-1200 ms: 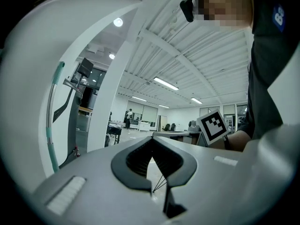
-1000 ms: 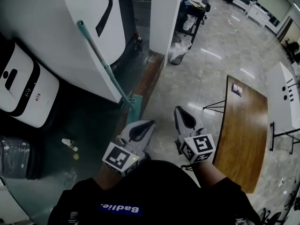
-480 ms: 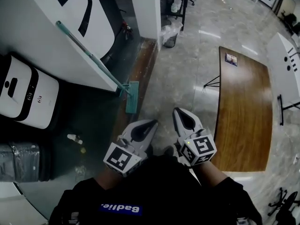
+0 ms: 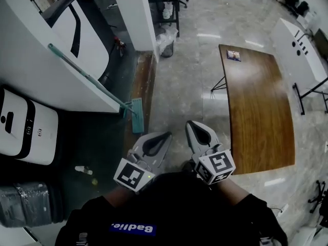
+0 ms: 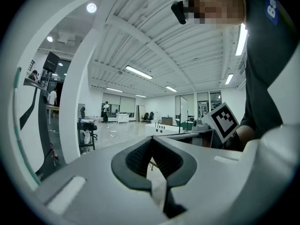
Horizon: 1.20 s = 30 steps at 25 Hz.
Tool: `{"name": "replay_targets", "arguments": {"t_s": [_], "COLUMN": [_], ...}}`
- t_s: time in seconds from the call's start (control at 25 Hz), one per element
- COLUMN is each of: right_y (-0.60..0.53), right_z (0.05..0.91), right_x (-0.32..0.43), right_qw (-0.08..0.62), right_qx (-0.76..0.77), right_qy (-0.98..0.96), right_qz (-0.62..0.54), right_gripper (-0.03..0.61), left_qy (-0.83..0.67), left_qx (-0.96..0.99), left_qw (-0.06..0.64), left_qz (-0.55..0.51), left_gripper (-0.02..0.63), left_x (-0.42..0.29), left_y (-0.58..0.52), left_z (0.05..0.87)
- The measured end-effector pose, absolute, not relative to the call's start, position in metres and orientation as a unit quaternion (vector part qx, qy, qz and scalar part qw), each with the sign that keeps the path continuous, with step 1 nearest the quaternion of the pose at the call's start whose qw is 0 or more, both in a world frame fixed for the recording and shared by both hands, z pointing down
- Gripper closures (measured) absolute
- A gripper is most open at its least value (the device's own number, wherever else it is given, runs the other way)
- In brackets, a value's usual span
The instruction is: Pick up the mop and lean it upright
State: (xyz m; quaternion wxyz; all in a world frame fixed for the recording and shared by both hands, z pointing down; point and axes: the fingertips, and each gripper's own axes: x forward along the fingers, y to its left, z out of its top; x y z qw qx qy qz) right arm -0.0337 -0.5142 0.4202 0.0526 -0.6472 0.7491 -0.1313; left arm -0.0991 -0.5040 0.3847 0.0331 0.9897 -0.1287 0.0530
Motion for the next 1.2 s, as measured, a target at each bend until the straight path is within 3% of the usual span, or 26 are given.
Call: {"name": "replay_targets", "arguments": {"t_s": [0.64, 1.2], "right_y": [-0.510, -0.497], "right_z": [0.404, 0.371], "right_x": [-0.164, -0.155], "right_qw": [0.032, 0.048], "right_qx": [-0.708, -0.678], "right_qy": [0.698, 0.730], "right_qz": [-0.103, -0.066], "right_gripper": [0.575, 0.575], "left_qy": [-0.084, -0.113], "left_qx": [0.994, 0.993], "left_qw": [0.066, 0.021], "left_qz": [0.011, 0.010], "left_gripper": [0.594, 0.594], "left_x": [-0.232, -0.216], "left_y": [-0.534, -0.513], "left_z": [0.388, 0.363]}}
